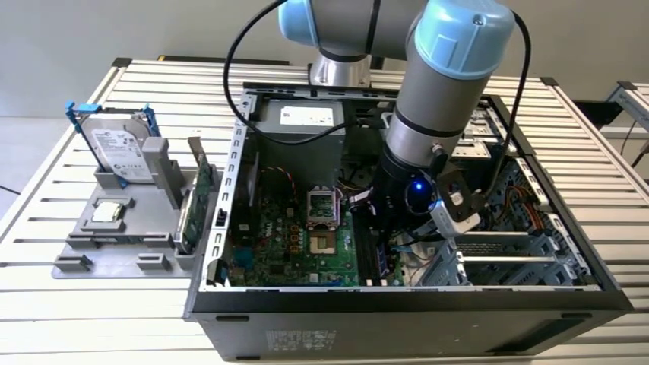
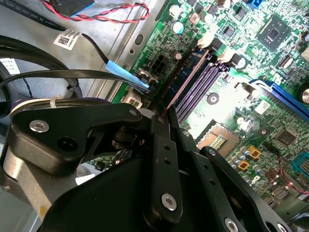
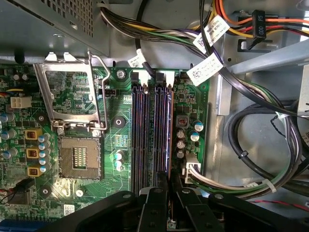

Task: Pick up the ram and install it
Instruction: 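Insert the ram into the slot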

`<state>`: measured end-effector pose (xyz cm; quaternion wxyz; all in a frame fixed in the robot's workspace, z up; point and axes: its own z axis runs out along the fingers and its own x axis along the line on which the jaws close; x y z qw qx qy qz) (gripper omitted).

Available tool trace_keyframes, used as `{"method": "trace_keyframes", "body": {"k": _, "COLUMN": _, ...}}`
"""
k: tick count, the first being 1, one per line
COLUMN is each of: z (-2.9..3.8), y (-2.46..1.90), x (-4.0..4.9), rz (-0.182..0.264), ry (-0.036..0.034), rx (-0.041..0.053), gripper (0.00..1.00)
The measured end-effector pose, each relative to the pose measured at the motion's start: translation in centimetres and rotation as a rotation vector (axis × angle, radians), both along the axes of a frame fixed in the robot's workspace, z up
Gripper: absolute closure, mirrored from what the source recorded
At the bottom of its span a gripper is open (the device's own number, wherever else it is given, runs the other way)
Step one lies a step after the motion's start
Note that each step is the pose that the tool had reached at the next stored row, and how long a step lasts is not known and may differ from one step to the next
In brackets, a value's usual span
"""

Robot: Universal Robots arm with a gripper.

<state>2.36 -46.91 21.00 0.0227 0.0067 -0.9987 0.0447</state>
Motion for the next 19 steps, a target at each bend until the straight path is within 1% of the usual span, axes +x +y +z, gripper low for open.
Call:
{"method": "trace_keyframes", "body": {"k": 2, "z": 0.01, "y": 0.00, "x": 0.00, "rz": 0.000, "ry": 0.0000, "rx": -0.0003, "gripper": 1.00}}
{"method": "trace_keyframes", "body": {"k": 3, "z": -0.01, "y": 0.00, "x": 0.00, "rz": 0.000, "ry": -0.0002, "rx": 0.0000, "gripper": 0.00}}
{"method": "trace_keyframes", "body": {"k": 7, "z": 0.02, "y": 0.00, "x": 0.00, "rz": 0.000, "ry": 0.0001, "rx": 0.0001, "gripper": 0.00}}
{"method": "trace_keyframes", "body": {"k": 8, "z": 0.18, "y": 0.00, "x": 0.00, "rz": 0.000, "ry": -0.0001, "rx": 0.0001, "gripper": 0.00}}
{"method": "trace_keyframes", "body": {"k": 10, "z": 0.71, "y": 0.00, "x": 0.00, "rz": 0.000, "ry": 0.0000, "rx": 0.0002, "gripper": 0.00}}
{"method": "trace_keyframes", "body": {"k": 12, "z": 1.49, "y": 0.00, "x": 0.00, "rz": 0.000, "ry": 0.0000, "rx": 0.0001, "gripper": 0.00}}
{"method": "trace_keyframes", "body": {"k": 15, "z": 2.90, "y": 0.00, "x": 0.00, "rz": 0.000, "ry": 0.0001, "rx": 0.0001, "gripper": 0.00}}
{"method": "trace_keyframes", "body": {"k": 16, "z": 3.23, "y": 0.00, "x": 0.00, "rz": 0.000, "ry": 0.0000, "rx": 0.0000, "gripper": 0.00}}
{"method": "trace_keyframes", "body": {"k": 17, "z": 3.37, "y": 0.00, "x": 0.00, "rz": 0.000, "ry": 0.0001, "rx": 0.0001, "gripper": 0.00}}
{"method": "trace_keyframes", "body": {"k": 19, "z": 3.36, "y": -0.02, "x": 0.00, "rz": 0.000, "ry": 0.0000, "rx": 0.0002, "gripper": 0.00}}
